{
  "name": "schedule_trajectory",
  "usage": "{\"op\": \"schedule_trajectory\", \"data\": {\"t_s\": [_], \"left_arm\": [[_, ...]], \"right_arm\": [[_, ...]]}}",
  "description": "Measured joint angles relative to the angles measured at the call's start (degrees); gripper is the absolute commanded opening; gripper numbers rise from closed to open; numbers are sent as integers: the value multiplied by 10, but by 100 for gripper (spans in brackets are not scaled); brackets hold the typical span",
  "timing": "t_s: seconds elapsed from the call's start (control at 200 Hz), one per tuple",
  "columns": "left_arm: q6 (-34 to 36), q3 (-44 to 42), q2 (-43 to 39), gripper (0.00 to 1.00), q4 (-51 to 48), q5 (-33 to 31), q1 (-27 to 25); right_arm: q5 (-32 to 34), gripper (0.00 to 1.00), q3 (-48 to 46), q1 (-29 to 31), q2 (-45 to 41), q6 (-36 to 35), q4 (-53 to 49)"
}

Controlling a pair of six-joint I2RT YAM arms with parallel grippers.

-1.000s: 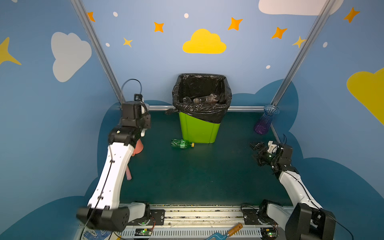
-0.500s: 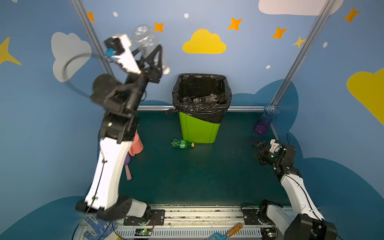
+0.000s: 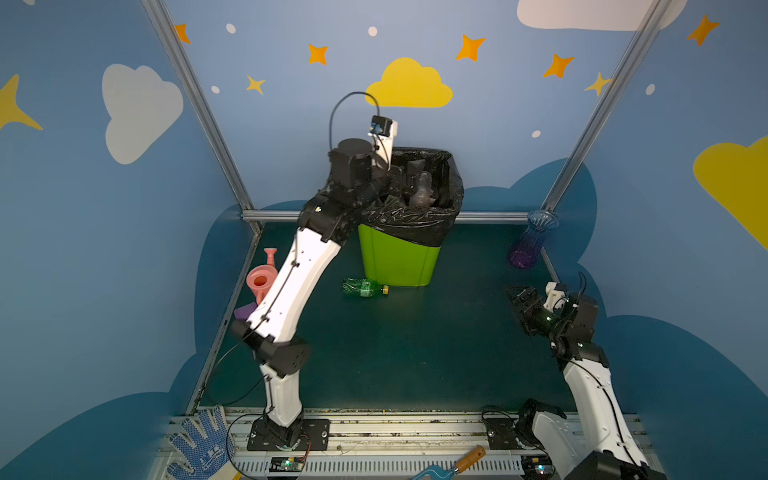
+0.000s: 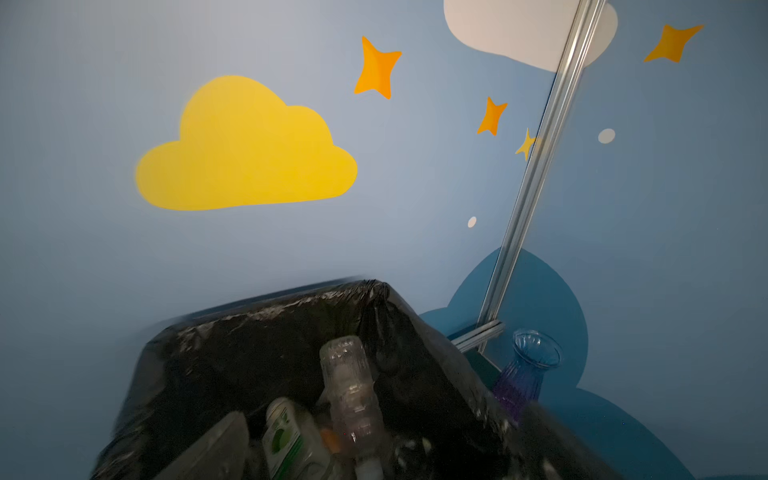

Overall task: Throw the plastic bottles in the bin
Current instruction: 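Open the left gripper to drop the bottle and withdraw, then reach the right gripper toward the green bottle at the bin base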

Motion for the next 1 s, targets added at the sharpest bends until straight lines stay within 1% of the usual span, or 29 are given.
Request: {"op": "schedule_trajectory", "data": {"t_s": [0.05,0.145,0.195,0.25,0.355,0.436,0.506,0.571,0.651,0.731,0.786,0.866,0.931,0.956,1.001], "left_arm": [[6,-119,-96,100,76,-18,0],[9,-297,-239,100,186,-72,4],[3,-370,-294,100,219,-104,12],[-19,-451,-350,100,242,-141,37],[-86,-596,-432,100,232,-191,105],[-150,-704,-487,100,189,-212,159],[-202,-781,-534,100,139,-223,196],[-242,-835,-574,100,101,-225,219],[-284,-880,-605,100,77,-224,240],[-320,-907,-613,100,67,-214,261],[-340,-917,-602,100,64,-198,275],[-360,-918,-576,100,61,-180,289],[-372,-919,-559,100,58,-166,292],[-376,-919,-552,100,57,-160,294],[-384,-919,-542,100,58,-151,297]], "right_arm": [[-1,96,0,2,6,-6,0],[3,96,0,17,11,-22,-1],[11,96,1,37,11,-33,-2],[26,96,4,68,11,-46,-4],[61,95,18,138,17,-70,-4],[101,94,38,204,32,-97,-3],[146,94,62,276,56,-130,-5],[188,94,90,344,84,-163,-4],[245,94,137,438,136,-215,-6],[301,94,186,518,193,-266,-9],[337,94,223,571,239,-306,-11],[375,95,266,624,300,-353,-10],[393,95,280,647,328,-384,-15],[407,95,302,658,348,-403,-42],[428,95,352,671,398,-435,-56]]}}
